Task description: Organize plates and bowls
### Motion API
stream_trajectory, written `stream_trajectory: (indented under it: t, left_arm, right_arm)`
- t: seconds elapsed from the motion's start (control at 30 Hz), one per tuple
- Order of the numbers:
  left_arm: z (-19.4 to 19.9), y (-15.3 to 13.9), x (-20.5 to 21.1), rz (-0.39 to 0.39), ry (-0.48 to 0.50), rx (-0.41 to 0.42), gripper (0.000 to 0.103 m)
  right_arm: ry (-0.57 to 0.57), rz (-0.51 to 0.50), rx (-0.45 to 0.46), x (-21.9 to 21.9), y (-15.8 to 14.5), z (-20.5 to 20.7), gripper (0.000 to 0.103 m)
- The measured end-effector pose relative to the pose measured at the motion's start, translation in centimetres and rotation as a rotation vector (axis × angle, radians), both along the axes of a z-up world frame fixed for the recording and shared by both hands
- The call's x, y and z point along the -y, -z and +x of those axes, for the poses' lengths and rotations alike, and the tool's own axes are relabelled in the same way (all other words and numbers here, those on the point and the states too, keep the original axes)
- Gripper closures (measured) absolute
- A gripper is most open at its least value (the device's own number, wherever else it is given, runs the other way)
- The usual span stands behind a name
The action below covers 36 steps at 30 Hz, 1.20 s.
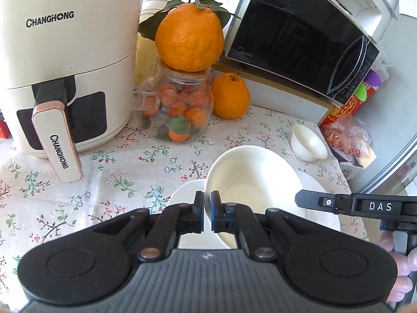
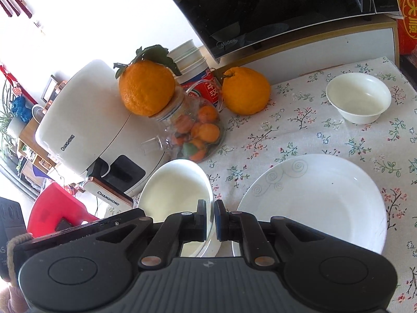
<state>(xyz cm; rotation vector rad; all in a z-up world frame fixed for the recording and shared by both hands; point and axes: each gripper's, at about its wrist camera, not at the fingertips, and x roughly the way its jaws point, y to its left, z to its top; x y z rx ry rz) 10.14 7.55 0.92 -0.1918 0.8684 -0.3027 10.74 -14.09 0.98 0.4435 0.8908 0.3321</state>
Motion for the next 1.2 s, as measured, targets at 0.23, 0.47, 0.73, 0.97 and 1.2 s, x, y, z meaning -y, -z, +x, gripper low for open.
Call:
stream_trajectory:
  t: [0.23,0.47,0.73,0.97,1.2]
  left_arm:
    - [0.2,1.0,-1.2,0.050,-0.015,-0.056,0.099]
    - [0.5,1.7,-0.9,0.122,-0.010,-0.058,0.099]
    - [1.0,2.4,-0.6,0.154,0.001,-0.061,0.098]
    - [1.3,3.0,-0.2,0.200,0.015,-0.055,0.098]
    - [1.1,3.4,0.3,0.238,0.028,-0.037,0.097]
  right_arm:
    - [-0.034,-0.037,-0.039,-2.4,0.9,0.1,0.096]
    - [-0.041,-0.074,-0.080,-3.6,2.3,0.5,0.096]
    - [-0.031,-0.083,-0.103,-3.7,3.0,0.9,0.096]
    - [-0.037,-0.105,-0.103,-3.9,3.4,1.1,0.096]
    - [-0.039,-0.102,-0.104,-3.8,3.5,1.1,0.096]
